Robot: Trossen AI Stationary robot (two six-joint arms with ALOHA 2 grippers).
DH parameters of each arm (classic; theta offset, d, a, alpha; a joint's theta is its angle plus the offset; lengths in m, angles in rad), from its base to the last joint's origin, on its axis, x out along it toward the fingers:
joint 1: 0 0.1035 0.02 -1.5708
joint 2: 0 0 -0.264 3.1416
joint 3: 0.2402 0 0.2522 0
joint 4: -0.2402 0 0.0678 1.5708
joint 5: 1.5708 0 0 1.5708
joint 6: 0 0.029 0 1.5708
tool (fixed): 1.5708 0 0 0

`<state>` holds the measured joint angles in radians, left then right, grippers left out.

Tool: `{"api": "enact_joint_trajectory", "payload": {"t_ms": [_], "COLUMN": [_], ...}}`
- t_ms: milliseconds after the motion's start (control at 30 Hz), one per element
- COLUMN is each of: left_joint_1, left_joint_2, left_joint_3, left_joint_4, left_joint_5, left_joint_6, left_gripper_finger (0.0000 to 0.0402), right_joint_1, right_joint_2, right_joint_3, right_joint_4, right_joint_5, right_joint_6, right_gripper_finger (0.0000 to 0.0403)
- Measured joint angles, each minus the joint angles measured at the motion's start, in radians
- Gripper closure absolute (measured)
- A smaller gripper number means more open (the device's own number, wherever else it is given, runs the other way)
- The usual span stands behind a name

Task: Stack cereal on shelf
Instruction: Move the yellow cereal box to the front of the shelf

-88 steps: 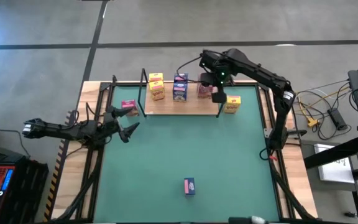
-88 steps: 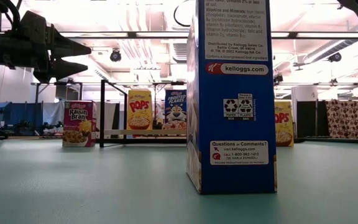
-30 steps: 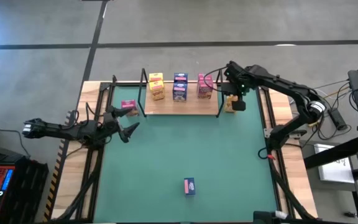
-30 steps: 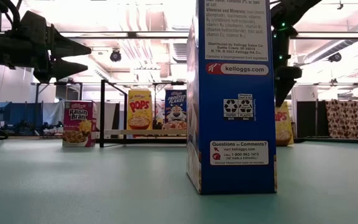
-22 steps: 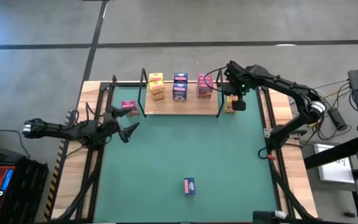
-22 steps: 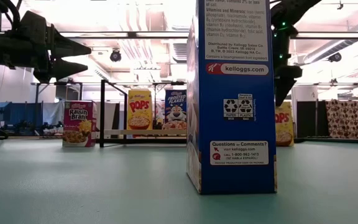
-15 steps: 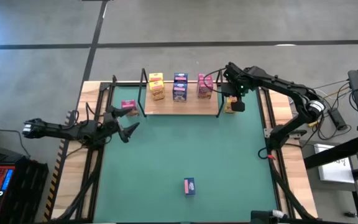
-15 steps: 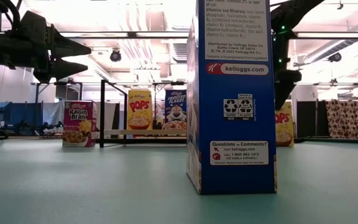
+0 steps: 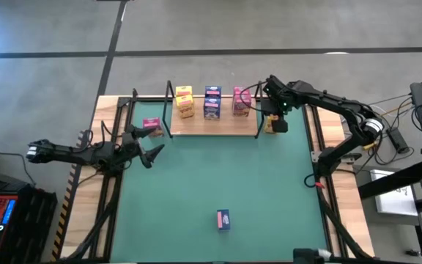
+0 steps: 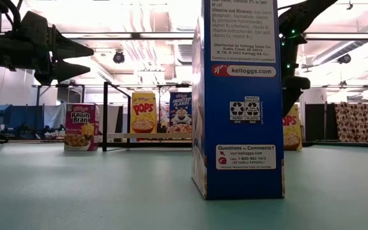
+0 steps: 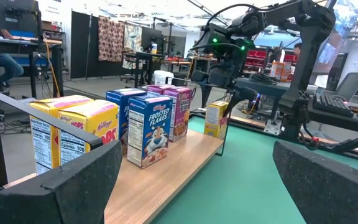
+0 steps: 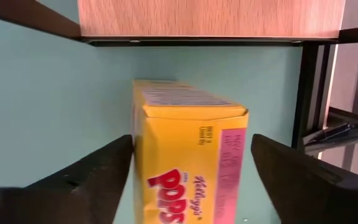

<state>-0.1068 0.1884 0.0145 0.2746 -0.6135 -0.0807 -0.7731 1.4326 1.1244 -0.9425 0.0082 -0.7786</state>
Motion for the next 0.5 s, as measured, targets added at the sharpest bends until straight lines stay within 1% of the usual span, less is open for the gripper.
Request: {"api": "enact_joint_trajectory", "payload": {"t_ms": [200, 267, 367, 500], "left_joint_1": [0.000, 0.000, 0.000, 0.000], "left_joint_2": [0.000, 0.000, 0.000, 0.000], "left_joint_3": [0.000, 0.000, 0.000, 0.000], "left_joint_4": [0.000, 0.000, 0.000, 0.000], "left_joint_5": [0.000, 0.000, 0.000, 0.000], "left_joint_6": [0.000, 0.000, 0.000, 0.000], "left_gripper_finger": [0.0002, 0.0002, 0.0002, 0.0002], "right_joint_1": [0.001, 0.002, 0.005, 0.030], "right_joint_2": [-0.002, -0.007, -0.023, -0.051], "right_joint_3": [-0.001, -0.002, -0.005, -0.005], "right_joint_4": [-0.017, -0.035, -0.074, -0.115], "right_joint_5": [-0.001, -0.017, -0.041, -0.062], "right_joint_6": [0.025, 0.062, 0.122, 0.170], "right_gripper_finger": [0.0154, 0.0172, 0.0189, 0.0199]}}
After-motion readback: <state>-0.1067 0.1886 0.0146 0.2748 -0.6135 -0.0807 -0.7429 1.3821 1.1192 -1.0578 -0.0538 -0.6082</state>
